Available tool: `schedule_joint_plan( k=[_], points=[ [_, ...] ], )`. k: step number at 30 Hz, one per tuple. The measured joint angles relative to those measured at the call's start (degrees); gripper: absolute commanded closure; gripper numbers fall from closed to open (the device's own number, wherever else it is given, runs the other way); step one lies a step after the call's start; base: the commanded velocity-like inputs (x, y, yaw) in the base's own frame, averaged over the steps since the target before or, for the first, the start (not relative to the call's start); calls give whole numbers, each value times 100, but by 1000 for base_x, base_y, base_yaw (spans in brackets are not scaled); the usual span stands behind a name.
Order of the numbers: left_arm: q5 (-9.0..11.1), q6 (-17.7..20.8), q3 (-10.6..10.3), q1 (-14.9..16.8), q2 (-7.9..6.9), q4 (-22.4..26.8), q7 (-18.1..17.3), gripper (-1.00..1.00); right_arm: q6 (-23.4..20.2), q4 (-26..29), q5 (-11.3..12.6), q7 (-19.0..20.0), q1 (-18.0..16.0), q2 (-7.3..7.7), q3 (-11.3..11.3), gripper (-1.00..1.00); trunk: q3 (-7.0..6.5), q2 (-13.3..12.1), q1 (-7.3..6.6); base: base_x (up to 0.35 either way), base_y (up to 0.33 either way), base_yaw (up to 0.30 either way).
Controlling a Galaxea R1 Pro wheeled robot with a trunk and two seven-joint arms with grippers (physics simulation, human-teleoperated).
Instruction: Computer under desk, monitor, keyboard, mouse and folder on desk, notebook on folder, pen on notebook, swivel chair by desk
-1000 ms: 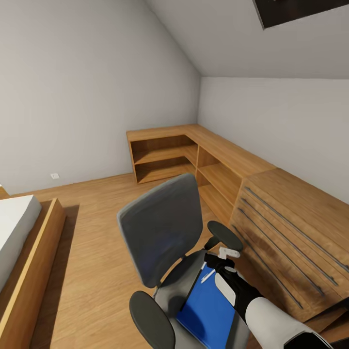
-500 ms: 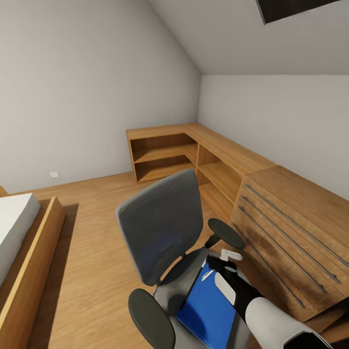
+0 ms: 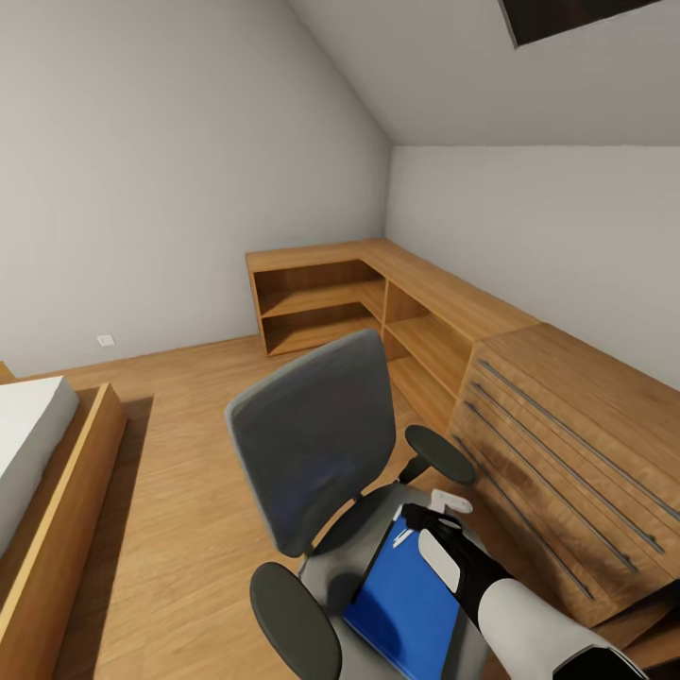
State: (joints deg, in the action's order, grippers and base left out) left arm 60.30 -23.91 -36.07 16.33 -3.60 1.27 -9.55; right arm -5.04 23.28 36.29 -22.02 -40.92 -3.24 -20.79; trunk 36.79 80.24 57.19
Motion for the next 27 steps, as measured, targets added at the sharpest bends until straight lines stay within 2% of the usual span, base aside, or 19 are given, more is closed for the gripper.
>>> schedule_joint_plan(
  k=[11,18,27],
  points=[
    [0,0,0,1,0,0,-2,-100,-108,7,40,-8,3,2,0,-100,0,0,0,0,0,0],
    [0,0,0,0,0,0,-1,-100,-115,7,44,-8,2,-2,0,-100,125,279,153,0,0,0],
    [0,0,0,1,0,0,-1,-100,-116,7,45,-15,2,-4,0,-100,126,281,154,0,0,0]
  ],
)
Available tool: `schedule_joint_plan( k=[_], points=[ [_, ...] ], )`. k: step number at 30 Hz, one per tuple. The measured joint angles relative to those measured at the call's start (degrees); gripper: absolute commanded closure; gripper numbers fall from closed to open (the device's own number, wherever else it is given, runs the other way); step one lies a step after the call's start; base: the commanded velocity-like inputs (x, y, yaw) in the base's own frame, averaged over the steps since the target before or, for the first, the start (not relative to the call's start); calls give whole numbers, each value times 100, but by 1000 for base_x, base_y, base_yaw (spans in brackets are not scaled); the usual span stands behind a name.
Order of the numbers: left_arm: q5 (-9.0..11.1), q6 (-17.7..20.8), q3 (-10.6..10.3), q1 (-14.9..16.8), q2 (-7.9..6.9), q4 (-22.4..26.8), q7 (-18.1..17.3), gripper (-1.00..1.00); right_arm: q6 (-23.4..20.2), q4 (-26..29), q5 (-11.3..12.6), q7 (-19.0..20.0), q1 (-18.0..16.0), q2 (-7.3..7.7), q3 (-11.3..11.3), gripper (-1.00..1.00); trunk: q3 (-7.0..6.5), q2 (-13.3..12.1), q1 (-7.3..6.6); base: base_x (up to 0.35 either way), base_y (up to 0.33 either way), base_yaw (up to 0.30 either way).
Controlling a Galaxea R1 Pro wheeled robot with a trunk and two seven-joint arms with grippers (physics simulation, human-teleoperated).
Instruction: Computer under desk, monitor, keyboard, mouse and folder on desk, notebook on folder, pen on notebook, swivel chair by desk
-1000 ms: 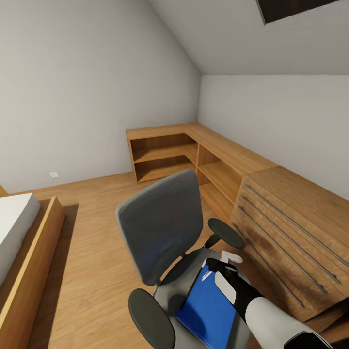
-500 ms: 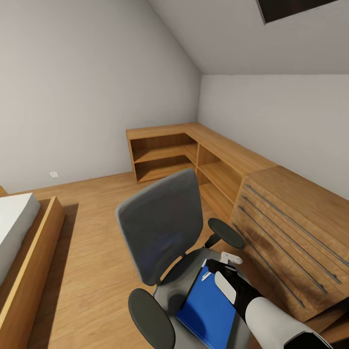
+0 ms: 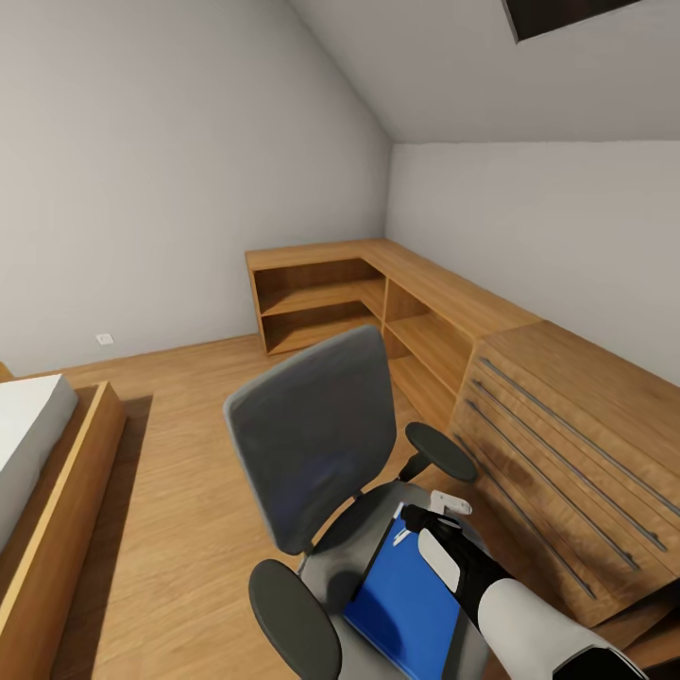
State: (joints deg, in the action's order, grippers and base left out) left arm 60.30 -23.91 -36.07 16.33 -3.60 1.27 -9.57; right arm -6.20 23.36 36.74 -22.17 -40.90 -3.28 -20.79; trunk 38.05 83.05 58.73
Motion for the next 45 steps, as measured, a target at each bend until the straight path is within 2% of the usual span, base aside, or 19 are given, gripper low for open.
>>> schedule_joint_plan(
  k=[9,17,26,35,42,45],
  points=[
    [0,0,0,-1,0,0,7,-100,0,0,0,-1,-2,6,0,-100,161,360,197,0,0,0],
    [0,0,0,0,0,0,8,-100,3,-6,0,-2,-1,6,0,-100,162,361,198,0,0,0],
    [0,0,0,-1,0,0,8,-100,2,-9,1,-2,1,6,0,-100,323,721,395,0,0,0],
    [0,0,0,0,0,0,2,-100,3,-9,0,-2,-2,6,0,-100,323,722,395,0,0,0],
    [0,0,0,-1,0,0,0,-100,7,-9,-5,-2,1,6,0,-100,448,1001,549,0,0,0],
    [0,0,0,0,0,0,4,-100,3,-2,-78,-1,-7,4,-11,-100,483,1084,585,0,0,0]
  ],
)
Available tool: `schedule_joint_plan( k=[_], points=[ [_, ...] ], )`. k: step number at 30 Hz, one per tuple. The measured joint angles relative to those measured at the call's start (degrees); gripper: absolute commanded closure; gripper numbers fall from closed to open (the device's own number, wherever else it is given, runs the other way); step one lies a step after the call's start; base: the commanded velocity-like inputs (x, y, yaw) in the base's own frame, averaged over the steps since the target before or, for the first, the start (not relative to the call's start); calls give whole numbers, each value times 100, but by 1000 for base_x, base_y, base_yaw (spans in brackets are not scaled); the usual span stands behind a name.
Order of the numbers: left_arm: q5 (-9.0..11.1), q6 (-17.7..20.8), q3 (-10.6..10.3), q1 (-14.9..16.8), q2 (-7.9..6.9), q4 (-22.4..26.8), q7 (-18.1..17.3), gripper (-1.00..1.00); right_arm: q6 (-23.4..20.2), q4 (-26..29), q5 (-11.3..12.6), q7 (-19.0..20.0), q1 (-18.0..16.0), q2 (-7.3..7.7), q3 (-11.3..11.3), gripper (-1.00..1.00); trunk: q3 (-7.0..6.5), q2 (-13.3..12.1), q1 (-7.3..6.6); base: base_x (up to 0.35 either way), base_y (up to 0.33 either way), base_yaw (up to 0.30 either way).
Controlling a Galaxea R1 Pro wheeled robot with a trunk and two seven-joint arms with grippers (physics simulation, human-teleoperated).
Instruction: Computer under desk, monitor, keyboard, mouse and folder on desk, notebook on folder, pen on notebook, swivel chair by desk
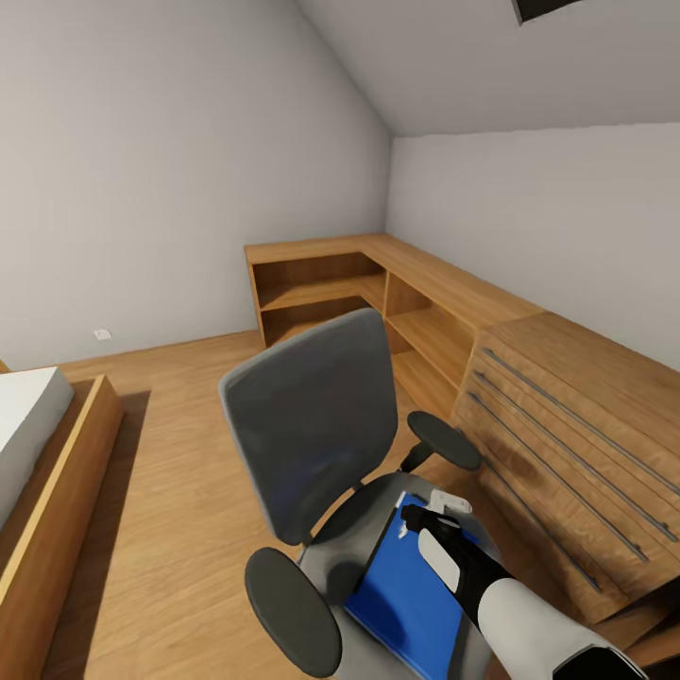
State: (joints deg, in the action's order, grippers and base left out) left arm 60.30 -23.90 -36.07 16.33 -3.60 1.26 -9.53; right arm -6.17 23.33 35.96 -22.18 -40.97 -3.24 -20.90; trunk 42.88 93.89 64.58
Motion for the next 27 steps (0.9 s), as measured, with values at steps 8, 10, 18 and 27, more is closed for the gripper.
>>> schedule_joint_plan(
  k=[8,10,18,27],
  points=[
    [0,0,0,-1,0,0,-4,-100,0,0,1,1,0,0,1,-100,0,0,-2,0,0,0],
    [0,0,0,-1,0,0,-4,-100,2,-1,3,1,0,0,2,-100,0,0,-2,0,0,0],
    [0,0,0,-1,0,0,-4,-100,2,-3,-11,-9,0,1,8,100,0,0,-1,0,0,0],
    [0,0,0,0,0,0,-4,-100,4,0,-16,-94,0,1,2,100,0,0,4,0,0,0]
  ],
)
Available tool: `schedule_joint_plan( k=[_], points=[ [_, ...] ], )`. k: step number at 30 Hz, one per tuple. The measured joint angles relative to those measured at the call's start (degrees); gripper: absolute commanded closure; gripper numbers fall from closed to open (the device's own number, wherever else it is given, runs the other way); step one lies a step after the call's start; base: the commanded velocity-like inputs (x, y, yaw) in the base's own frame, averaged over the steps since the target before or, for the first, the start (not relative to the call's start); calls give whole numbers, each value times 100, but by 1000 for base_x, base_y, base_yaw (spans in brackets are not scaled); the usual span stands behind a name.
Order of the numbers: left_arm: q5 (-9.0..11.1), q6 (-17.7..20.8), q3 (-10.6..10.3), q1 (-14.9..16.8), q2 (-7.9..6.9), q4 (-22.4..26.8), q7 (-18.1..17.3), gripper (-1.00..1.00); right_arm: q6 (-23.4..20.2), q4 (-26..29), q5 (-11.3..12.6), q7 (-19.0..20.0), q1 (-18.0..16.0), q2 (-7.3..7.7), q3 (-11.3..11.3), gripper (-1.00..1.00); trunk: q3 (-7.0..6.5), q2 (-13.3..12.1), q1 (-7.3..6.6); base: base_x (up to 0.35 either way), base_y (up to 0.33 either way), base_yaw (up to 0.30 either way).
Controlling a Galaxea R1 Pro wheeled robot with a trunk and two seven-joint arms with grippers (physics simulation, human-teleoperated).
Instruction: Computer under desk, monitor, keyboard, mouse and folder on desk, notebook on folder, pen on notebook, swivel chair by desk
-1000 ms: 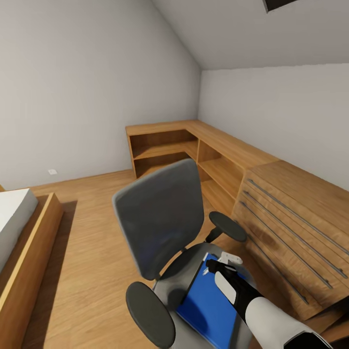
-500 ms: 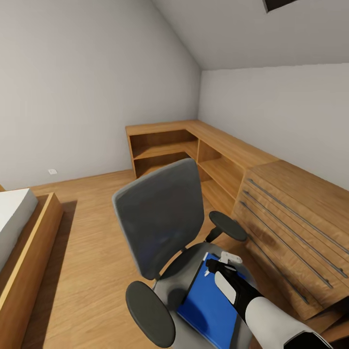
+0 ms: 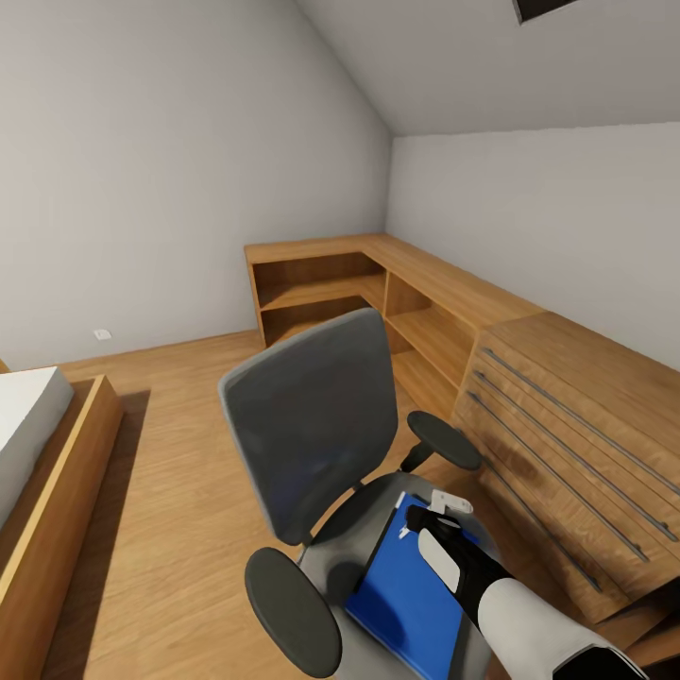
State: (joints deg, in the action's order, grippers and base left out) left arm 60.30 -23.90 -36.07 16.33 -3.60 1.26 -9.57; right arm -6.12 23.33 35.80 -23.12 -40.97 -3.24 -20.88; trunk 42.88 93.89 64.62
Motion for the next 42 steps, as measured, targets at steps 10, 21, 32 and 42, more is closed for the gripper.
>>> schedule_joint_plan(
  k=[10,21,32,42],
  points=[
    [0,0,0,0,0,0,-1,-100,-16,21,29,-18,0,1,-5,100,0,0,2,0,0,0],
    [0,0,0,-1,0,1,0,-100,-171,161,242,-28,1,8,0,100,0,0,4,0,0,0],
    [0,0,0,-1,0,1,0,-100,-181,175,263,-23,2,10,8,100,0,0,4,0,0,0],
    [-8,0,-9,-1,0,1,0,-100,-252,255,420,-22,0,12,8,100,0,0,4,0,0,0]
  ],
)
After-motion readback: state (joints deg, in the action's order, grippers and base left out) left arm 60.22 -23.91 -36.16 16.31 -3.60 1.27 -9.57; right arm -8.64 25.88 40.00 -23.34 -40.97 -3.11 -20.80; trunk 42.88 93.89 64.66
